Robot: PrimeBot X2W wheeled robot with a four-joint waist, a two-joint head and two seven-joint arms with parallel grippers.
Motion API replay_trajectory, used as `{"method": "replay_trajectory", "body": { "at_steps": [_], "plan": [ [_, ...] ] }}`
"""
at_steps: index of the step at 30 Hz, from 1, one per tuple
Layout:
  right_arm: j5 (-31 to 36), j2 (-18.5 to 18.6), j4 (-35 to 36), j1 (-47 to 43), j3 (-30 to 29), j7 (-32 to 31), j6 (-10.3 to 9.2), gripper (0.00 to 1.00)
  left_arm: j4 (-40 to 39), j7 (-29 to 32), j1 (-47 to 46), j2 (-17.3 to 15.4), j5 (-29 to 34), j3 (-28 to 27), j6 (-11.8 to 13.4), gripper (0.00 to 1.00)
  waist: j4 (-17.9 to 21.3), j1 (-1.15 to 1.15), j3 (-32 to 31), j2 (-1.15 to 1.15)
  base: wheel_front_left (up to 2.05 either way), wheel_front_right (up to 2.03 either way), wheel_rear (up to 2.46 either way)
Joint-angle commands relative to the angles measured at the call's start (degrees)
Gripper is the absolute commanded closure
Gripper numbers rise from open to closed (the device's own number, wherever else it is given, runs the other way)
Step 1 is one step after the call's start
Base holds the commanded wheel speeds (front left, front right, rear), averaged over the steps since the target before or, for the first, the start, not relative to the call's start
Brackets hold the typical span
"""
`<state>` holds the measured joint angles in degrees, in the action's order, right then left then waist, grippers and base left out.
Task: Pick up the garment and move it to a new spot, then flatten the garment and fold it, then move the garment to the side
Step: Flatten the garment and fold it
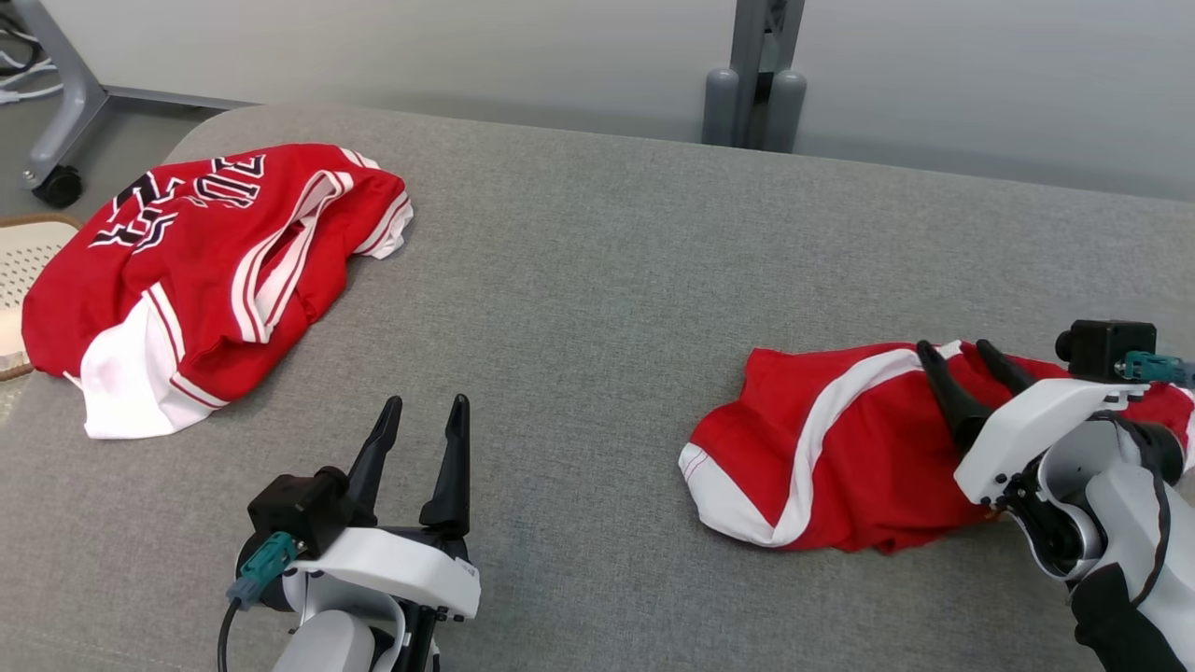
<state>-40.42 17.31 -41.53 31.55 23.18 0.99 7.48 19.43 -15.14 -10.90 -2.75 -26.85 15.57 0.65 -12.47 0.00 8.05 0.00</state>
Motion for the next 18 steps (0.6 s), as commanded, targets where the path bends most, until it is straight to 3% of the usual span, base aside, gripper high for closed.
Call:
{"method": "replay_trajectory", "body": {
  "at_steps": [1, 9, 10, 11, 12, 13, 18],
  "plan": [
    [-1.53, 0.88, -0.34, 0.85, 0.98, -0.79, 0.03, 0.0, 0.13, -0.05, -0.55, -0.22, -0.26, -0.09, 0.25, 0.0, -0.27, 0.0, 0.12, 0.0, 0.0, 0.0, 0.0],
    [-6.31, 2.0, -1.12, 2.06, 5.05, -1.11, 0.03, 0.0, -0.38, -0.05, -0.63, -0.23, -0.26, -0.44, 0.41, 0.0, -0.25, 0.0, 0.07, 0.0, 0.0, 0.0, 0.0],
    [-6.87, 2.08, -1.22, 2.13, 5.47, -0.88, 0.02, 0.25, -0.51, -0.05, -0.7, -0.23, -0.27, -0.42, 0.45, 0.0, -0.21, 0.0, 0.04, 0.0, 0.0, 0.0, 0.0],
    [-7.5, 2.06, -1.29, 2.2, 5.69, -0.66, 0.02, 0.8, -0.63, -0.05, -0.74, -0.23, -0.3, -0.42, 0.49, 0.0, -0.16, 0.0, 0.0, 0.0, 0.0, 0.0, 0.0],
    [-7.5, 2.06, -1.29, 2.2, 5.69, -0.66, 0.02, 0.8, -0.63, -0.05, -0.74, -0.23, -0.3, -0.42, 0.49, 0.0, -0.16, 0.0, 0.0, 0.0, 0.0, 0.0, 0.0],
    [-7.88, 2.13, -1.29, 2.31, 5.98, -0.14, 0.03, 1.0, -0.72, -0.05, -0.72, -0.24, -0.31, -0.45, 0.45, 0.0, -0.1, 0.0, -0.05, 0.0, 0.0, 0.0, 0.0],
    [-9.29, 2.89, -0.84, 2.88, 7.66, 2.99, 0.03, 1.0, -0.9, -0.05, -0.55, -0.23, -0.19, -0.66, 0.6, 0.0, 0.31, 0.0, -0.21, 0.0, 0.0, 0.0, 0.0]
  ]
}}
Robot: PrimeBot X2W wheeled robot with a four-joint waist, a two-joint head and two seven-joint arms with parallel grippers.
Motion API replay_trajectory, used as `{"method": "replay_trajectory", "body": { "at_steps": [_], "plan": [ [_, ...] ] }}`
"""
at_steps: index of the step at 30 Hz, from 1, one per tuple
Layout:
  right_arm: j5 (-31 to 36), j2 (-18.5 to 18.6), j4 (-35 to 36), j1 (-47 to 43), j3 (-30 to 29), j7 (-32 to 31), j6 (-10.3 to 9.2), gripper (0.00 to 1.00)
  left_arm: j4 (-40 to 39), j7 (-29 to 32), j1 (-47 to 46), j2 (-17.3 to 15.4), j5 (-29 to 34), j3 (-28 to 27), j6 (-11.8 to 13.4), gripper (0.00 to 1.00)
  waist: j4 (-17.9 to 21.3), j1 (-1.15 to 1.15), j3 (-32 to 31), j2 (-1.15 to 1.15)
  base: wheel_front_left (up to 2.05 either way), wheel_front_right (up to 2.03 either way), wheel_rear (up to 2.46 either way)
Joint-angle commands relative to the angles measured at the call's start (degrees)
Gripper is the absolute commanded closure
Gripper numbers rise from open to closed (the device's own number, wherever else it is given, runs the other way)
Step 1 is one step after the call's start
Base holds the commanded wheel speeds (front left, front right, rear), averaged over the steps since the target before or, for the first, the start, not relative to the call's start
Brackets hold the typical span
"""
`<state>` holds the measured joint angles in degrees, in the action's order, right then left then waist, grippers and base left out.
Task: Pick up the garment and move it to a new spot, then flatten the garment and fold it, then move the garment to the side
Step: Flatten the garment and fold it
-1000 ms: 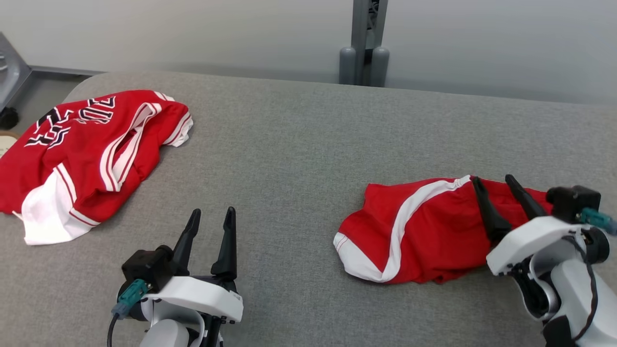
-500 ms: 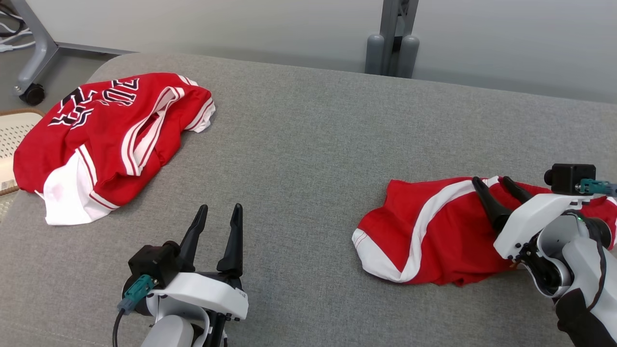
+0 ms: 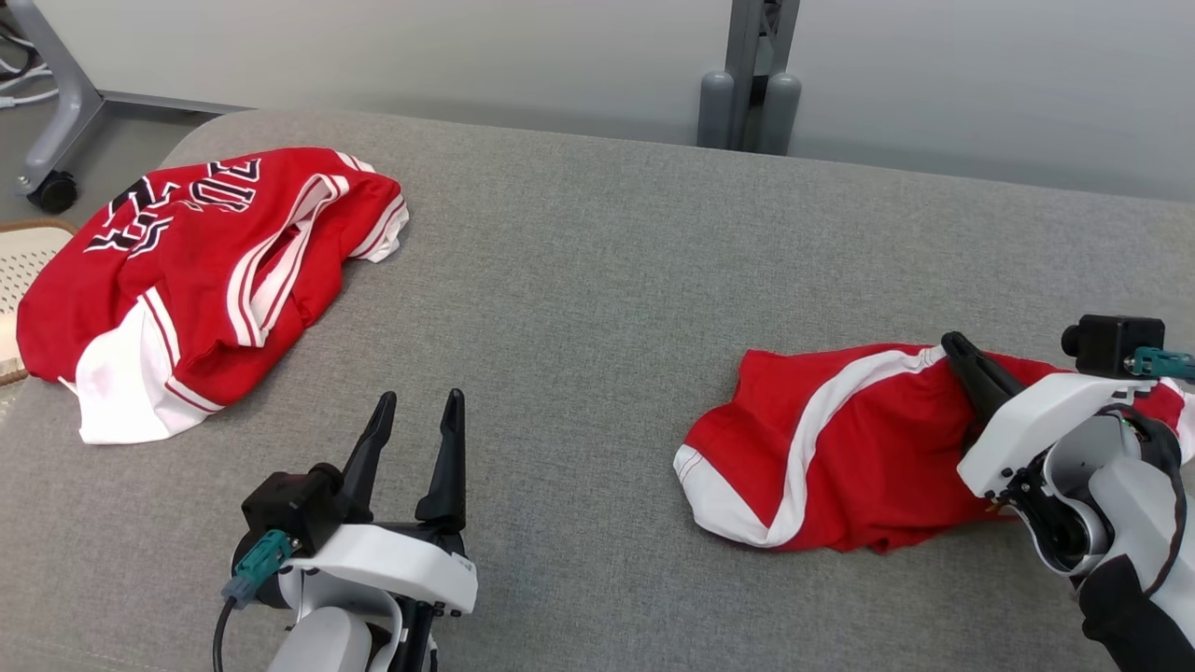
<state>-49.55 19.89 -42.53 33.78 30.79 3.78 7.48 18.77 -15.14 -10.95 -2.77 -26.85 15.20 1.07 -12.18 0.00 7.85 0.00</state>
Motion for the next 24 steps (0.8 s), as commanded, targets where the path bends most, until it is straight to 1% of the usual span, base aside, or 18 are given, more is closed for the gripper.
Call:
{"method": "replay_trajectory", "body": {
  "at_steps": [1, 10, 16, 18, 20, 22, 24],
  "plan": [
    [-0.52, 0.43, 0.12, 0.45, 0.37, 0.65, 0.03, 1.0, -0.22, -0.05, -0.44, -0.21, -0.15, -0.34, 0.22, 0.0, 0.13, 0.0, -0.07, 0.0, 0.0, 0.0, 0.0],
    [-3.38, 2.53, 0.6, -1.16, 2.51, 3.77, 0.03, 1.0, 0.04, -0.05, -0.06, -0.21, 0.38, -0.9, -0.12, 0.0, 1.48, 0.0, -0.86, 0.0, 0.0, 0.0, 0.0],
    [-3.38, 3.37, 3.36, -1.45, 1.65, 9.78, 0.02, 1.0, -0.08, -0.05, 1.0, -0.21, 0.63, -1.36, -0.15, 0.0, 2.51, 0.0, -2.45, 0.0, 0.0, 0.0, 0.0],
    [-1.0, 3.79, 4.85, -1.87, 1.25, 10.94, 0.02, 1.0, -0.26, -0.05, 1.07, -0.2, 0.72, -1.69, -0.24, 0.0, 2.93, 0.0, -2.91, 0.0, 0.0, 0.0, 0.0],
    [2.06, 3.83, 6.78, -2.5, -0.69, 11.45, 0.03, 1.0, -0.46, -0.05, 1.27, -0.21, 0.82, -2.0, -0.35, 0.0, 3.33, 0.0, -3.36, 0.0, 0.0, 0.0, 0.0],
    [6.43, 3.08, 10.51, -3.98, -5.06, 11.45, 0.03, 1.0, -0.63, -0.05, 1.62, -0.2, 0.97, -2.33, -0.34, 0.0, 3.73, 0.0, -3.74, 0.0, 0.0, 0.0, 0.0],
    [12.27, 1.75, 14.73, -7.25, -9.68, 11.4, 0.03, 1.0, -0.79, -0.05, 1.93, -0.22, 1.05, -2.7, -0.37, 0.0, 4.02, 0.0, -4.06, 0.0, 0.0, 0.0, 0.0]
  ]
}}
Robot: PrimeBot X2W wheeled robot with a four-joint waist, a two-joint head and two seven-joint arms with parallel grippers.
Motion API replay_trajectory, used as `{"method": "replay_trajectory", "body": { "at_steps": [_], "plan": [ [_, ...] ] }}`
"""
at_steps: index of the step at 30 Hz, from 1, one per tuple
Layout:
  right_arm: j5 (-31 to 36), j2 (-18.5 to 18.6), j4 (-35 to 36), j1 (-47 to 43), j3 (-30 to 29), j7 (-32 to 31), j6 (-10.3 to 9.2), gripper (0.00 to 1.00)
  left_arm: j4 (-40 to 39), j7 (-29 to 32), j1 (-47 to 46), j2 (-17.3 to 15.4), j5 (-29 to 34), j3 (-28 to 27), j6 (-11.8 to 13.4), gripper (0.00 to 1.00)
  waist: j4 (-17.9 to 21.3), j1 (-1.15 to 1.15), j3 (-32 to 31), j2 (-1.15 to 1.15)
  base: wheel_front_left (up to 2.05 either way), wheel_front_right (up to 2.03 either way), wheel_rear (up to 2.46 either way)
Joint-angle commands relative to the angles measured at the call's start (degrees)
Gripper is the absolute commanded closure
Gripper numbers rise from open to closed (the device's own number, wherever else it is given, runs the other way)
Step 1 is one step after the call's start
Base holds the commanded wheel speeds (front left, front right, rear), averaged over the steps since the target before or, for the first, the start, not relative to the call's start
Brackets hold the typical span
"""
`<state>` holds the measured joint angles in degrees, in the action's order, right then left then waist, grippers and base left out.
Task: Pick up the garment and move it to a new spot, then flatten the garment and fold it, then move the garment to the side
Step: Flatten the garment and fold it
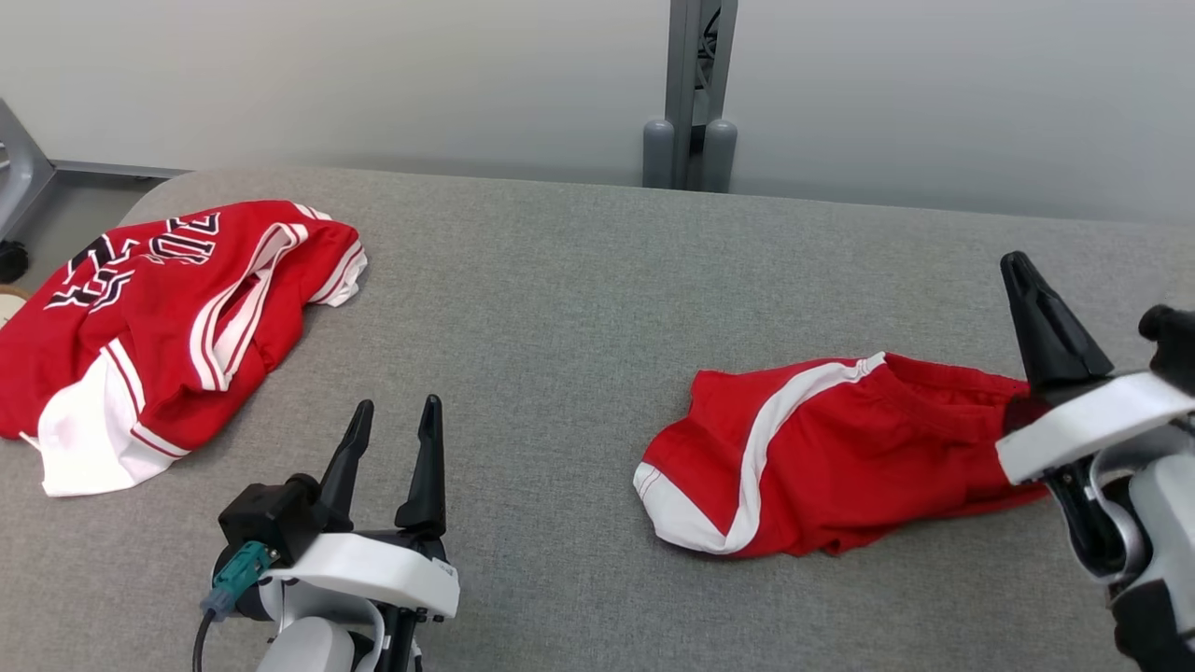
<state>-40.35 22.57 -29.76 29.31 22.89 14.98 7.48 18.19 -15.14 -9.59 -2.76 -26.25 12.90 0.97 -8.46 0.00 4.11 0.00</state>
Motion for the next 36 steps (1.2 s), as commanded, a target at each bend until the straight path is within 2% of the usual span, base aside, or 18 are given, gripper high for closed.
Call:
{"method": "replay_trajectory", "body": {
  "at_steps": [1, 5, 9, 15, 16, 17, 22, 28, 29, 34, 36],
  "plan": [
    [6.2, -1.77, 4.1, -4.45, -3.95, 0.21, 0.03, 1.0, -0.2, -0.05, 0.7, -0.22, 0.51, -0.48, -0.24, 0.0, 0.44, 0.0, -0.47, 0.0, 0.0, 0.0, 0.0],
    [14.79, -6.8, 11.98, -12.14, -10.98, 0.24, 0.03, 1.0, -0.25, -0.05, 1.12, -0.24, 0.8, -0.79, -0.38, 0.0, 0.87, 0.0, -1.2, 0.0, 0.0, 0.0, 0.0],
    [18.63, -10.69, 15.75, -18.61, -14.49, 0.25, 0.02, 1.0, -0.14, -0.05, 1.95, -0.24, 0.99, -1.26, -0.58, 0.0, 1.23, 0.0, -1.7, 0.0, 0.0, 0.0, 0.0],
    [20.73, -12.53, 16.44, -21.42, -15.68, 0.25, 0.02, 1.0, 0.04, -0.05, 1.83, -0.22, 1.15, -1.58, -0.76, 0.0, 1.45, 0.0, -1.7, 0.0, 0.0, 0.0, 0.0],
    [21.25, -12.47, 16.39, -21.38, -15.77, 0.26, 0.02, 0.56, 0.07, -0.05, 1.78, -0.23, 1.1, -1.55, -0.77, 0.0, 1.47, 0.0, -1.69, 0.0, 0.0, 0.0, 0.0],
    [21.62, -12.4, 16.64, -21.05, -15.95, 0.26, 0.02, 0.0, 0.13, -0.05, 1.73, -0.22, 1.03, -1.52, -0.73, 0.0, 1.48, 0.0, -1.66, 0.0, 0.0, 0.0, 0.0],
    [22.69, -12.23, 17.09, -19.69, -16.77, 0.26, 0.02, 0.0, 0.98, -0.05, 1.47, -0.24, 0.4, -0.96, -0.67, 0.0, 1.18, 0.0, -1.42, 0.0, 0.0, 0.0, 0.0],
    [21.87, -9.53, 13.33, -15.35, -13.47, -0.95, 0.02, 0.0, 1.64, -0.05, 1.41, -0.22, 0.2, -0.1, -0.58, 0.0, 0.41, 0.0, -1.35, 0.0, 0.0, 0.0, 0.0],
    [19.47, -8.64, 11.05, -12.69, -12.06, -5.15, 0.02, 0.0, 1.78, -0.05, 1.44, -0.23, -0.09, 0.18, -0.54, 0.0, 0.14, 0.0, -1.46, 0.0, 0.0, 0.0, 0.0],
    [12.59, -5.07, 9.34, -7.55, -7.05, -20.52, 0.02, 0.0, 2.07, -0.04, 1.87, -0.22, -0.36, 0.79, -0.7, 0.0, -0.68, 0.0, -1.84, 0.0, 0.0, 0.0, 0.0],
    [9.58, -4.34, 9.03, -6.18, -7.17, -26.92, 0.02, 0.0, 2.15, -0.04, 2.13, -0.24, -0.54, 1.04, -0.66, 0.0, -0.98, 0.0, -2.01, 0.0, 0.0, 0.0, 0.0]
  ]
}}
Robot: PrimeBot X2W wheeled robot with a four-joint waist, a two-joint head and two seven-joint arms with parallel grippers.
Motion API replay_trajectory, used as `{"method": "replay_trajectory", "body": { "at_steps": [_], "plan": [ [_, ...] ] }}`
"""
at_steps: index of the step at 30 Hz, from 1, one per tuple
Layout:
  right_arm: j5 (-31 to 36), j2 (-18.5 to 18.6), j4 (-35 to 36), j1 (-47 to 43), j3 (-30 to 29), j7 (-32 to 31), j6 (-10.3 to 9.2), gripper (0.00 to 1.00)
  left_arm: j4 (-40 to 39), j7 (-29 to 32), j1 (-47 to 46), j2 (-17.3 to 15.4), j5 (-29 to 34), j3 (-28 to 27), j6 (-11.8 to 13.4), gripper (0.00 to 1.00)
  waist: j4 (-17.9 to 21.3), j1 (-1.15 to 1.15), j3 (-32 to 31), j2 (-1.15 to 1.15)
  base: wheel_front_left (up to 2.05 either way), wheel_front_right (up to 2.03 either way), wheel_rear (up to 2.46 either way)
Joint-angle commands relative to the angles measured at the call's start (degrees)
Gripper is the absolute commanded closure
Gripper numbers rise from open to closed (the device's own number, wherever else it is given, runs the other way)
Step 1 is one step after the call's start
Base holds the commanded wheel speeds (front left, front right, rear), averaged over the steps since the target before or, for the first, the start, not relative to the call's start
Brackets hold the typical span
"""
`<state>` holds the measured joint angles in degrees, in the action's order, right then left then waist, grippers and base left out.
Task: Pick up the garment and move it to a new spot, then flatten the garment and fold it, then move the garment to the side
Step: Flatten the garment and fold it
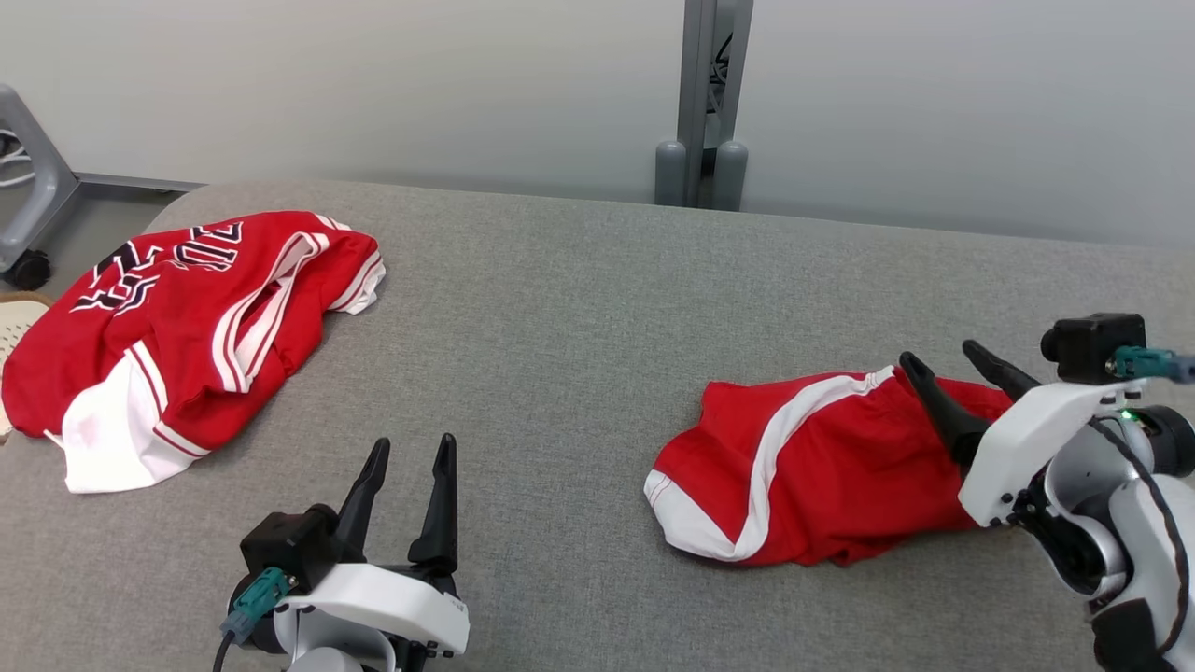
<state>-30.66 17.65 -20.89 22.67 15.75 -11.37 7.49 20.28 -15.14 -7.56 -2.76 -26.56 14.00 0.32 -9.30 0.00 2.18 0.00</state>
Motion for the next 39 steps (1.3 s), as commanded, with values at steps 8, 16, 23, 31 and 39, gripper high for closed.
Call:
{"method": "replay_trajectory", "body": {
  "at_steps": [8, 16, 23, 31, 39],
  "plan": [
    [-3.05, 2.48, 1.2, 1.81, -2.14, -17.87, 0.01, 0.0, -0.16, -0.04, 0.4, -0.22, -0.7, 0.56, 0.22, 0.0, -1.48, 0.0, 0.51, 0.0, 0.0, 0.0, 0.0],
    [-0.9, 2.64, 1.43, 4.14, -4.08, -23.23, 0.01, 0.0, -0.89, -0.04, -1.84, -0.22, -1.28, 1.65, 0.37, 0.0, -3.01, 0.0, 4.11, 0.0, 0.0, 0.0, 0.0],
    [-1.81, 2.76, -1.37, 7.04, -4.53, -27.24, 0.01, 0.0, -1.8, -0.04, -3.65, -0.23, -1.94, 2.74, 0.53, 0.0, -4.53, 0.0, 6.76, 0.0, 0.0, 0.0, 0.0],
    [-3.22, 2.84, -3.67, 9.69, -4.3, -29.86, 0.01, 0.0, -1.8, -0.04, -4.47, -0.22, -2.25, 3.0, 0.74, 0.0, -5.75, 0.0, 8.12, 0.0, 0.0, 0.0, 0.0],
    [-4.4, 2.45, -5.84, 11.06, -4.61, -30.61, 0.01, 0.0, -2.13, -0.04, -4.86, -0.22, -2.37, 3.17, 0.83, 0.0, -6.26, 0.0, 8.94, 0.0, 0.0, 0.0, 0.0]
  ]
}}
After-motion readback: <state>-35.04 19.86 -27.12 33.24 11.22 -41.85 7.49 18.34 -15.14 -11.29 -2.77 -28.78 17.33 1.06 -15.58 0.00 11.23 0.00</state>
